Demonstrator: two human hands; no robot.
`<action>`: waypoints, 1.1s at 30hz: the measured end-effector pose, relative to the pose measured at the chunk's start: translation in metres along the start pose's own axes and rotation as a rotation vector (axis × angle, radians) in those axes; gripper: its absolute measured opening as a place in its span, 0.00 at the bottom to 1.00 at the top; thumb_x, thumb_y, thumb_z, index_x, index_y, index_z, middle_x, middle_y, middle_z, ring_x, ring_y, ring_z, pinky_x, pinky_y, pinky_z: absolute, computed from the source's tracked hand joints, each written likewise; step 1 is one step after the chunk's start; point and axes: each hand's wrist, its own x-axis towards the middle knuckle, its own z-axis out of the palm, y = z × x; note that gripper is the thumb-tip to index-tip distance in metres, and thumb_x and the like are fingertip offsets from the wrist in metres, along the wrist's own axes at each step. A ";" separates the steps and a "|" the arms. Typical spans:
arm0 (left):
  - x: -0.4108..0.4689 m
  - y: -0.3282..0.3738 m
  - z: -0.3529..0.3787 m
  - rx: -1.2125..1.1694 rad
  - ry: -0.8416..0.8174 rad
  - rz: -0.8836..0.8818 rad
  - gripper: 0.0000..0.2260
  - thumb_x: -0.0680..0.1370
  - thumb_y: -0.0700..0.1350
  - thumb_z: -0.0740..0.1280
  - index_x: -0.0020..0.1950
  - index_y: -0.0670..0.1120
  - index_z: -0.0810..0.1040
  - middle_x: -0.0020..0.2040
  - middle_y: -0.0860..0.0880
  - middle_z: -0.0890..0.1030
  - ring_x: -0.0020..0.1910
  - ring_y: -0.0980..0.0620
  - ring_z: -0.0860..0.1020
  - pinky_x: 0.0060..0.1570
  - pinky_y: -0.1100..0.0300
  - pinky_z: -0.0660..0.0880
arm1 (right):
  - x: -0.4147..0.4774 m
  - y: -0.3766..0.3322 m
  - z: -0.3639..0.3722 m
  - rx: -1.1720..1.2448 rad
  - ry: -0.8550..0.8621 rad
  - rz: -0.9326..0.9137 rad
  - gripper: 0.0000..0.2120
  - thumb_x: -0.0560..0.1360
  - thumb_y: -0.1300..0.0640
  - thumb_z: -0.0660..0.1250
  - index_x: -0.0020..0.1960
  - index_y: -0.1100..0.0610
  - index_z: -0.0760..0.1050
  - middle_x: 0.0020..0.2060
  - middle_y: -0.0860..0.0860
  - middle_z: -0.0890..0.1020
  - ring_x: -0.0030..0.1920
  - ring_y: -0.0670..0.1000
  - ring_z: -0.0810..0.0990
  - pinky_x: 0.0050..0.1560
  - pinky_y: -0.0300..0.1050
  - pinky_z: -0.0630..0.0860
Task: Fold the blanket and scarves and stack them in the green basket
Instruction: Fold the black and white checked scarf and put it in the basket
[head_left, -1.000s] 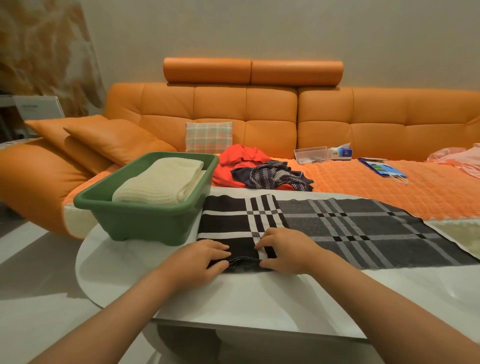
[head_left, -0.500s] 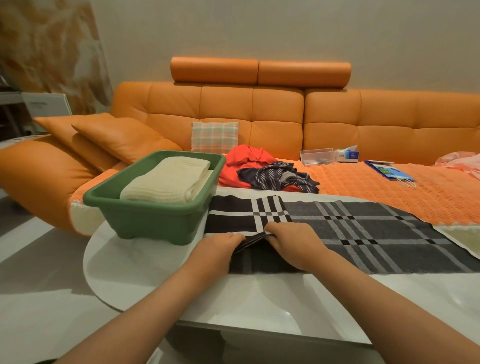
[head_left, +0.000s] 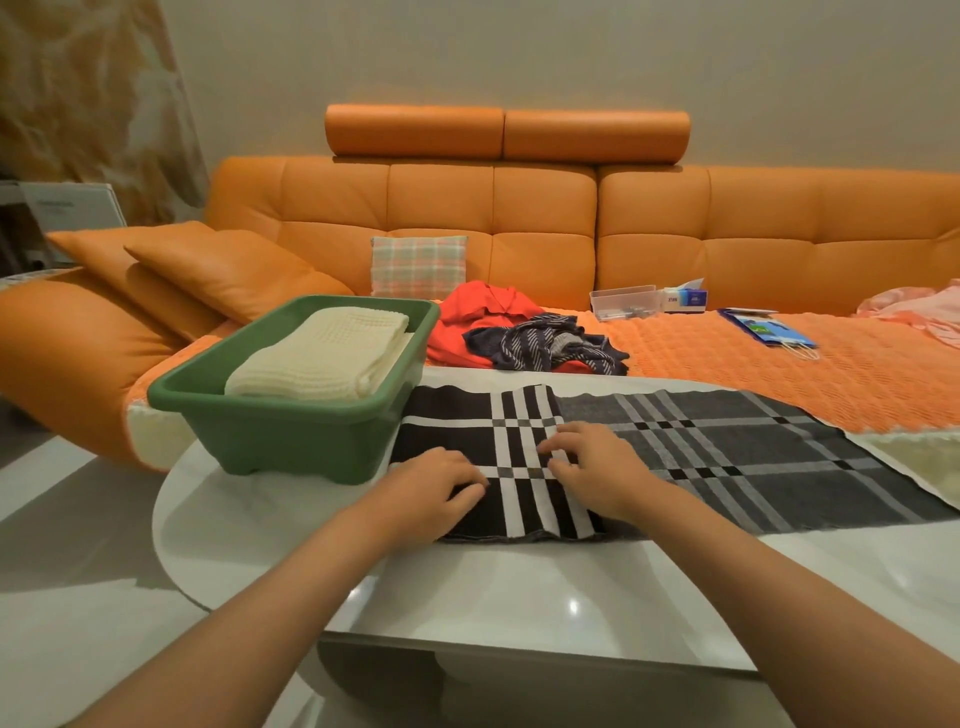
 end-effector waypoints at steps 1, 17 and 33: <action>0.008 0.005 0.006 0.007 0.007 -0.005 0.16 0.82 0.56 0.57 0.68 0.57 0.75 0.67 0.58 0.74 0.67 0.57 0.69 0.67 0.53 0.69 | 0.001 0.006 0.006 -0.101 -0.058 0.057 0.21 0.81 0.40 0.57 0.73 0.40 0.68 0.78 0.50 0.61 0.78 0.54 0.56 0.76 0.63 0.55; 0.146 0.122 0.076 -0.010 -0.106 0.158 0.24 0.83 0.56 0.58 0.78 0.54 0.61 0.78 0.53 0.61 0.77 0.52 0.59 0.75 0.53 0.59 | -0.033 0.168 -0.060 -0.270 0.038 0.381 0.27 0.82 0.42 0.54 0.79 0.48 0.57 0.78 0.53 0.60 0.78 0.56 0.57 0.76 0.62 0.56; 0.211 0.265 0.145 0.076 -0.125 0.359 0.16 0.81 0.61 0.56 0.65 0.60 0.74 0.55 0.54 0.72 0.55 0.52 0.69 0.56 0.53 0.70 | -0.126 0.285 -0.101 -0.217 0.215 0.466 0.15 0.82 0.47 0.56 0.60 0.46 0.80 0.56 0.51 0.78 0.55 0.55 0.75 0.54 0.50 0.74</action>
